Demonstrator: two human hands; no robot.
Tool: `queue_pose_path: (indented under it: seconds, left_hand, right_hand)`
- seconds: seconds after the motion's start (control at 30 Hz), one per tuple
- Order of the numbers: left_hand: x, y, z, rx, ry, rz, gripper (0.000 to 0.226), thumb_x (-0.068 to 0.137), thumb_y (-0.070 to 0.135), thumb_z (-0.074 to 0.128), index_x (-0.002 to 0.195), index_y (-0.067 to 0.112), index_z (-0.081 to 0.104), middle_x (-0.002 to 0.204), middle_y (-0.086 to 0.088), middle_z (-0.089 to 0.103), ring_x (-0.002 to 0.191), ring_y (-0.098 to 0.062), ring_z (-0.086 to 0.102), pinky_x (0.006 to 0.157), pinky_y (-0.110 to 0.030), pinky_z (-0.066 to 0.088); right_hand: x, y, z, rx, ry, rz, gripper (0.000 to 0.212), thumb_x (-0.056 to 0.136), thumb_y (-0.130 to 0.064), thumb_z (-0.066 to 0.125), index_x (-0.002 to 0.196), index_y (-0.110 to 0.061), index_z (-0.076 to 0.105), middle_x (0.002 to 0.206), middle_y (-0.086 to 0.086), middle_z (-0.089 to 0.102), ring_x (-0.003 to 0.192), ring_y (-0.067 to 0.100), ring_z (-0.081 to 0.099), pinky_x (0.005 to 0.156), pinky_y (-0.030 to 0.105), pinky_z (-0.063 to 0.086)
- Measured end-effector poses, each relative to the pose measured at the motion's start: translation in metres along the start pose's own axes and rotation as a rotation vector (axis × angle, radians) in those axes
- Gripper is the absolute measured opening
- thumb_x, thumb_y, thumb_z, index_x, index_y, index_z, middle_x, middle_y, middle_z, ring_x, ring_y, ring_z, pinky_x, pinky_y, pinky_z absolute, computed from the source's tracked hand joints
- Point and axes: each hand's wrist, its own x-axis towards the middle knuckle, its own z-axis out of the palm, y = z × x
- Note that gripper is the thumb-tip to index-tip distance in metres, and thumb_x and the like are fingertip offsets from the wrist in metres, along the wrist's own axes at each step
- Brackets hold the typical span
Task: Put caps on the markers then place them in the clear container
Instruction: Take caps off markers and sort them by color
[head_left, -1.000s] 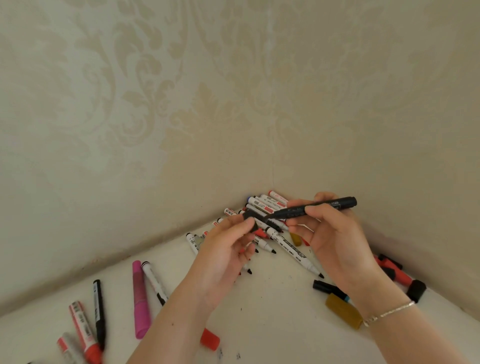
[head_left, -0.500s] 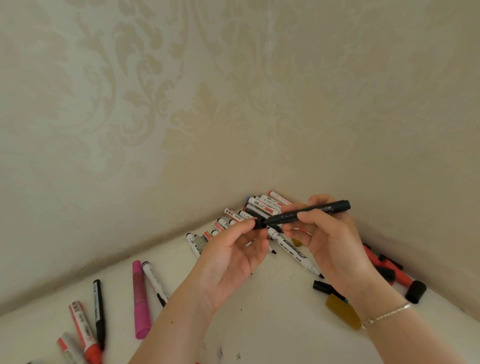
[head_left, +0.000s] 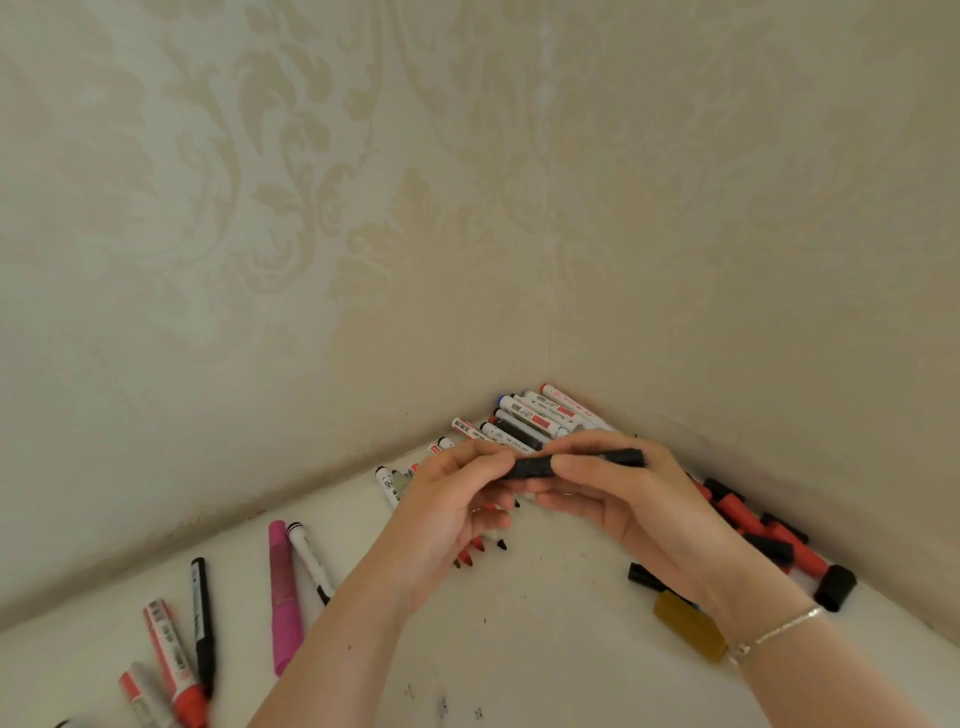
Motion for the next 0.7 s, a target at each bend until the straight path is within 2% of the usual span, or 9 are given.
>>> queue_pose_path:
  seconds: [0.07, 0.1, 0.17, 0.23, 0.3, 0.4, 0.5, 0.6, 0.7]
  left_hand:
    - [0.002, 0.001, -0.005, 0.077, 0.053, 0.037, 0.014, 0.094, 0.012, 0.055, 0.092, 0.004, 0.065, 0.068, -0.006, 0.063, 0.053, -0.011, 0.053, 0.051, -0.023, 0.048]
    - [0.002, 0.001, -0.006, 0.126, 0.076, 0.051, 0.015, 0.094, 0.013, 0.054, 0.089, 0.004, 0.066, 0.066, -0.008, 0.062, 0.051, -0.011, 0.053, 0.05, -0.025, 0.047]
    - [0.002, 0.0, -0.007, 0.271, 0.125, 0.078, 0.02, 0.096, 0.016, 0.052, 0.084, 0.006, 0.065, 0.063, -0.016, 0.061, 0.044, -0.014, 0.053, 0.047, -0.028, 0.045]
    - [0.002, -0.003, -0.006, 0.41, 0.183, 0.107, 0.026, 0.098, 0.023, 0.048, 0.08, 0.009, 0.06, 0.059, -0.015, 0.064, 0.039, -0.017, 0.053, 0.041, -0.027, 0.042]
    - [0.003, -0.006, -0.005, 0.474, 0.229, 0.135, 0.032, 0.1, 0.031, 0.045, 0.08, 0.01, 0.059, 0.049, -0.006, 0.062, 0.039, -0.024, 0.057, 0.038, -0.026, 0.042]
    - [0.004, -0.007, -0.004, 0.503, 0.259, 0.154, 0.038, 0.101, 0.033, 0.041, 0.083, 0.005, 0.059, 0.043, -0.004, 0.057, 0.043, -0.033, 0.062, 0.037, -0.029, 0.045]
    - [0.005, -0.006, -0.006, 0.52, 0.271, 0.165, 0.042, 0.101, 0.032, 0.041, 0.083, -0.004, 0.054, 0.037, 0.0, 0.048, 0.045, -0.04, 0.061, 0.041, -0.039, 0.048]
    - [0.005, -0.005, -0.007, 0.507, 0.275, 0.179, 0.038, 0.101, 0.031, 0.043, 0.076, 0.005, 0.055, 0.037, 0.0, 0.048, 0.045, -0.042, 0.061, 0.042, -0.043, 0.049]
    - [0.005, -0.007, -0.005, 0.523, 0.297, 0.232, 0.036, 0.1, 0.029, 0.046, 0.066, 0.02, 0.053, 0.041, 0.006, 0.05, 0.042, -0.026, 0.059, 0.044, -0.036, 0.044]
  right_hand:
    - [0.0, -0.002, 0.002, -0.038, 0.01, 0.03, 0.023, 0.079, -0.003, 0.065, 0.101, 0.0, 0.07, 0.093, 0.022, 0.072, 0.084, 0.03, 0.071, 0.073, 0.029, 0.058]
    - [0.0, -0.003, 0.003, -0.15, 0.028, 0.022, 0.023, 0.08, 0.0, 0.066, 0.102, -0.004, 0.071, 0.088, 0.017, 0.073, 0.076, 0.027, 0.072, 0.068, 0.028, 0.058]
    - [0.0, -0.001, 0.005, -0.51, 0.051, -0.002, 0.024, 0.081, -0.005, 0.07, 0.101, -0.018, 0.073, 0.076, 0.001, 0.074, 0.057, 0.017, 0.067, 0.058, 0.023, 0.055]
    - [-0.001, 0.004, 0.009, -0.803, 0.05, -0.018, 0.023, 0.082, -0.018, 0.072, 0.093, -0.038, 0.072, 0.075, -0.01, 0.072, 0.05, 0.01, 0.057, 0.052, 0.022, 0.049]
    - [-0.001, 0.011, 0.013, -1.014, 0.044, -0.133, 0.02, 0.086, -0.026, 0.067, 0.09, -0.045, 0.067, 0.081, -0.01, 0.069, 0.057, 0.009, 0.056, 0.055, 0.024, 0.048]
    - [0.0, 0.024, 0.018, -1.251, -0.003, -0.426, 0.018, 0.091, -0.028, 0.057, 0.105, -0.035, 0.066, 0.087, -0.005, 0.068, 0.076, 0.011, 0.061, 0.068, 0.033, 0.053]
    - [0.003, 0.03, 0.022, -1.298, 0.01, -0.499, 0.025, 0.091, -0.032, 0.052, 0.113, -0.036, 0.064, 0.09, -0.01, 0.067, 0.08, 0.01, 0.061, 0.067, 0.033, 0.052]
    - [0.003, 0.033, 0.025, -1.214, 0.029, -0.459, 0.024, 0.092, -0.031, 0.055, 0.114, -0.036, 0.064, 0.093, -0.011, 0.069, 0.085, 0.007, 0.062, 0.072, 0.03, 0.053]
    - [0.003, 0.03, 0.025, -1.063, 0.041, -0.327, 0.023, 0.091, -0.033, 0.058, 0.112, -0.037, 0.066, 0.101, -0.008, 0.07, 0.095, 0.01, 0.063, 0.083, 0.033, 0.054]
